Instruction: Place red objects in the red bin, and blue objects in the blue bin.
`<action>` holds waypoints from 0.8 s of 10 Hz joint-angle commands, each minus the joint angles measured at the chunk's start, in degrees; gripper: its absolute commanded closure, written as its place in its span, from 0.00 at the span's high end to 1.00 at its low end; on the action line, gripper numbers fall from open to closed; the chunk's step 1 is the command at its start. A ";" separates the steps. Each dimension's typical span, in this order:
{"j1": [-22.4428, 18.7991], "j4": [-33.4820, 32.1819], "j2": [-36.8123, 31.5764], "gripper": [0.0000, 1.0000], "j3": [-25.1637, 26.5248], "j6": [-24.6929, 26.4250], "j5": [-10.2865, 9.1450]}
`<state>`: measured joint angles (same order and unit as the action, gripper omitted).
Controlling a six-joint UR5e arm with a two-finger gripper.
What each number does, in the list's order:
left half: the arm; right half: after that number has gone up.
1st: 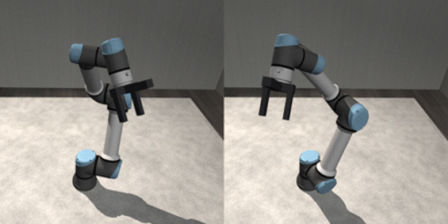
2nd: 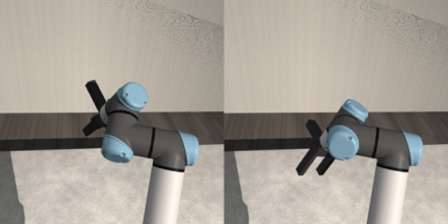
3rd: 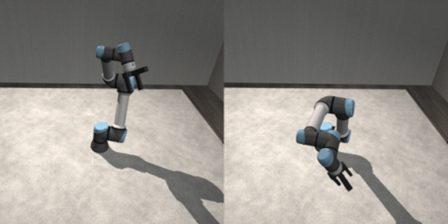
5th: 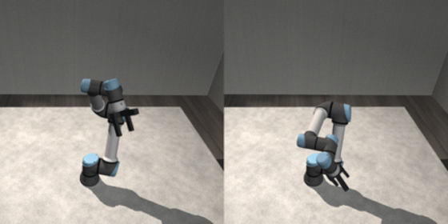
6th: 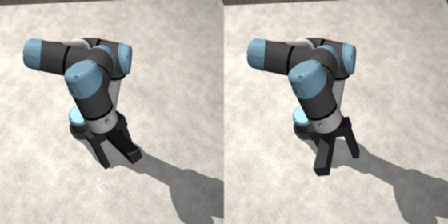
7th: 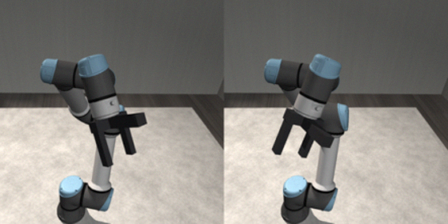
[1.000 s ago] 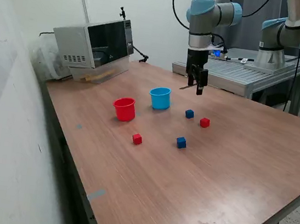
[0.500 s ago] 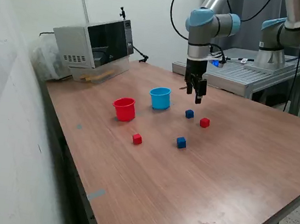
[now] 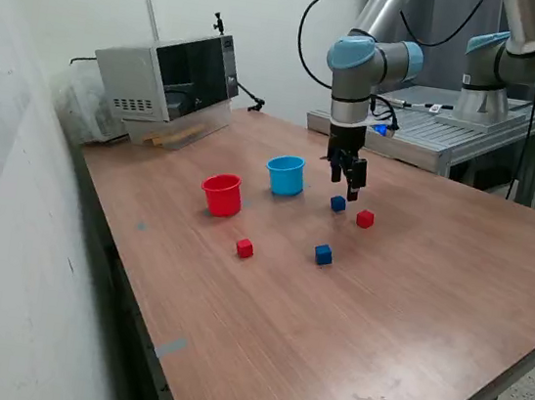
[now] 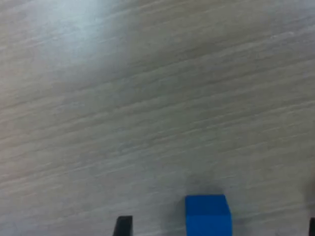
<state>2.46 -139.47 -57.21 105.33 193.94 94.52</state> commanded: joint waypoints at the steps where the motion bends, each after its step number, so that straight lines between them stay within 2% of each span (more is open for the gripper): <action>1: 0.00 0.08 1.21 1.00 -0.48 -0.75 -0.04; 4: 0.08 0.43 2.36 1.00 -0.48 -0.93 -0.39; 5: 0.08 0.43 2.88 0.00 -0.48 -1.54 -0.39; 8: 0.17 0.26 3.33 0.00 -1.96 -1.72 -1.88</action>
<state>2.58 -139.10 -54.13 104.26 192.33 93.17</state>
